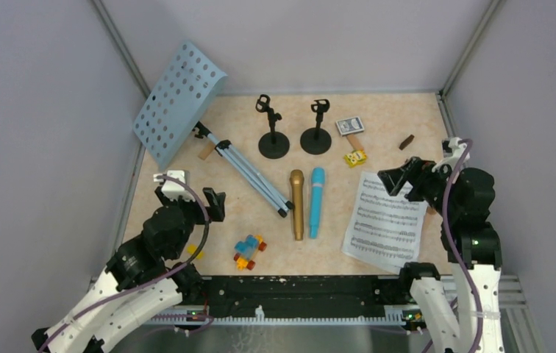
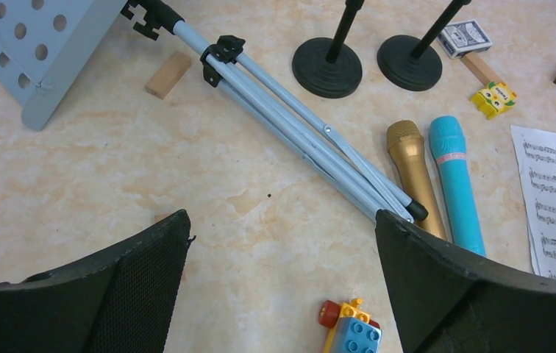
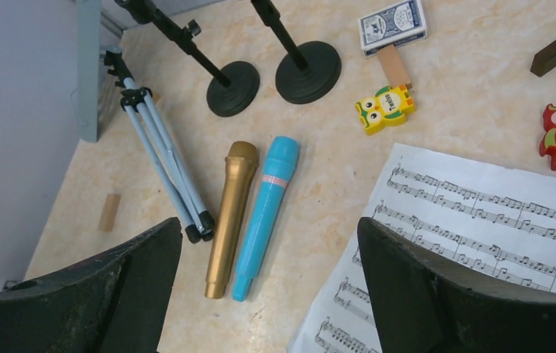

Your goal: Pack up the instrument practice props

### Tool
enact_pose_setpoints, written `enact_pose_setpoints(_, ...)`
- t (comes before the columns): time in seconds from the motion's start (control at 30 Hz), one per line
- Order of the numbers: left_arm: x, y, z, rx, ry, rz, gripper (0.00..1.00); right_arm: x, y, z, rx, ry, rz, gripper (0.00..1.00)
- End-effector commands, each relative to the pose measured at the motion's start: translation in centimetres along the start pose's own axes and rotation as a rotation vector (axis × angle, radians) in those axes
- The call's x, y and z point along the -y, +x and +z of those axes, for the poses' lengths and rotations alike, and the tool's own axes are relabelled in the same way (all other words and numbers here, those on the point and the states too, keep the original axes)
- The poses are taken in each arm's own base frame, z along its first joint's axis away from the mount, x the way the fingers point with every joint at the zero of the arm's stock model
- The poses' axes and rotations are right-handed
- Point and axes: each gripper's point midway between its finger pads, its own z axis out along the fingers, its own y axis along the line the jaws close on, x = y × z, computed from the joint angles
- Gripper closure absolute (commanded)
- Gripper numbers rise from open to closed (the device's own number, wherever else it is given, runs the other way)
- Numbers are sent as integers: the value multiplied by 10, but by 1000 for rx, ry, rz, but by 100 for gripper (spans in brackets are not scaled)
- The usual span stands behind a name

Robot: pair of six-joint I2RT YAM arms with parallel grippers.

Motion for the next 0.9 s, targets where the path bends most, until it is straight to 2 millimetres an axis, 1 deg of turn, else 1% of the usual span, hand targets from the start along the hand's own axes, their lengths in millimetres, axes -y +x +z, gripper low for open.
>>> enact_pose_setpoints(0.0,2,2,6,-4,-13,-1,1,-11,-7,-14,18,-12,-125,13)
enact_pose_setpoints(0.07,4,4,8,-17,-7,9,1,-20,-7,-21,16,-42,-171,14)
enact_pose_setpoints(0.2,5,6,10,-26,-11,16,1,-30,-6,-33,7,-64,-257,14)
enact_pose_setpoints(0.3,3,5,9,-19,-17,10,1,-41,-6,-43,18,-116,-295,14)
enact_pose_setpoints(0.47,2,4,8,-9,-21,1,1,-53,-7,-53,58,-176,-332,14)
enact_pose_setpoints(0.67,0,3,7,-4,-25,-3,1,-56,-8,-55,70,-194,-343,14)
enact_pose_setpoints(0.87,0,1,5,7,-20,-18,1,-54,-10,-57,89,-179,-344,14)
